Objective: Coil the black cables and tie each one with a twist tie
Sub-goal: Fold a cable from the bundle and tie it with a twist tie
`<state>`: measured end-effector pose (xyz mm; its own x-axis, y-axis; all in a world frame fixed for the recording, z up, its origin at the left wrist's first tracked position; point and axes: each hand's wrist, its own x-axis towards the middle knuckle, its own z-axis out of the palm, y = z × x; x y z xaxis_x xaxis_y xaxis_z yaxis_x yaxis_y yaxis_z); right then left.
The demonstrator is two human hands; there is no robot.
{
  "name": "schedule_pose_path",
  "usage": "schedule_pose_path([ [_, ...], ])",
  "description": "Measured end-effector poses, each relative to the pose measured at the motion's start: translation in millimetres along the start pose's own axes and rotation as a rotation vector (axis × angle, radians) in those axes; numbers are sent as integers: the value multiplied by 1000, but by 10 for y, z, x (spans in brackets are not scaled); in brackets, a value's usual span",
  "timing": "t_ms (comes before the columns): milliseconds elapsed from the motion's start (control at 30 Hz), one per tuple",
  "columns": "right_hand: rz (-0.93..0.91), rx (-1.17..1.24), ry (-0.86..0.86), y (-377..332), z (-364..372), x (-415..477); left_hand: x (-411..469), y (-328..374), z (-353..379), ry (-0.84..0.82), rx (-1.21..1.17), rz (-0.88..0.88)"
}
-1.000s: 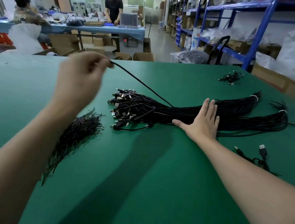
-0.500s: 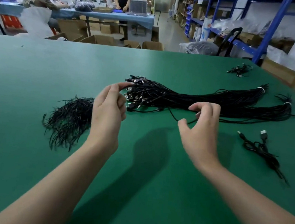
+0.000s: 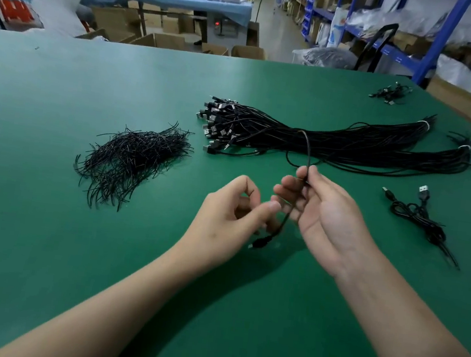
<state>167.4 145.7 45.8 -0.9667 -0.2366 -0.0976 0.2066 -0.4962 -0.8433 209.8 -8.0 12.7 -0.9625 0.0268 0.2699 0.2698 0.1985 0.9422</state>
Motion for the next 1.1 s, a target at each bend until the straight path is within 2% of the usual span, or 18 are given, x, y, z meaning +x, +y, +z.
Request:
schedule_pose_path([
  [67,37,35,-5,10,-37,-45,24,-48,-8,79,105,64],
  [167,127,29,-126,71,-42,-133,58,-62,-56,183,408,314],
  [267,220,-57,-286,134,-4,-200,130,-40,-123,145,700,573],
  [333,252,-80,-359,128,2,-225,148,9,-155,105,805,656],
  [533,383,-113,-419,67,-74,-238,162,89,-319,26,920,648],
  [600,433,-186,-469,59,-102,-227,181,79,-369,27,870,600],
  [700,453,-333,-547,24,-161,-202,199,19,-447,116,736,535],
  [867,458,-364,-604,12,-186,-197,211,-78,-456,157,644,540],
  [1000,355,-178,-629,-110,-141,-214,206,-114,-425,161,623,488],
  [1100,214,16,-595,-352,-79,-194,154,-92,-303,66,615,447],
])
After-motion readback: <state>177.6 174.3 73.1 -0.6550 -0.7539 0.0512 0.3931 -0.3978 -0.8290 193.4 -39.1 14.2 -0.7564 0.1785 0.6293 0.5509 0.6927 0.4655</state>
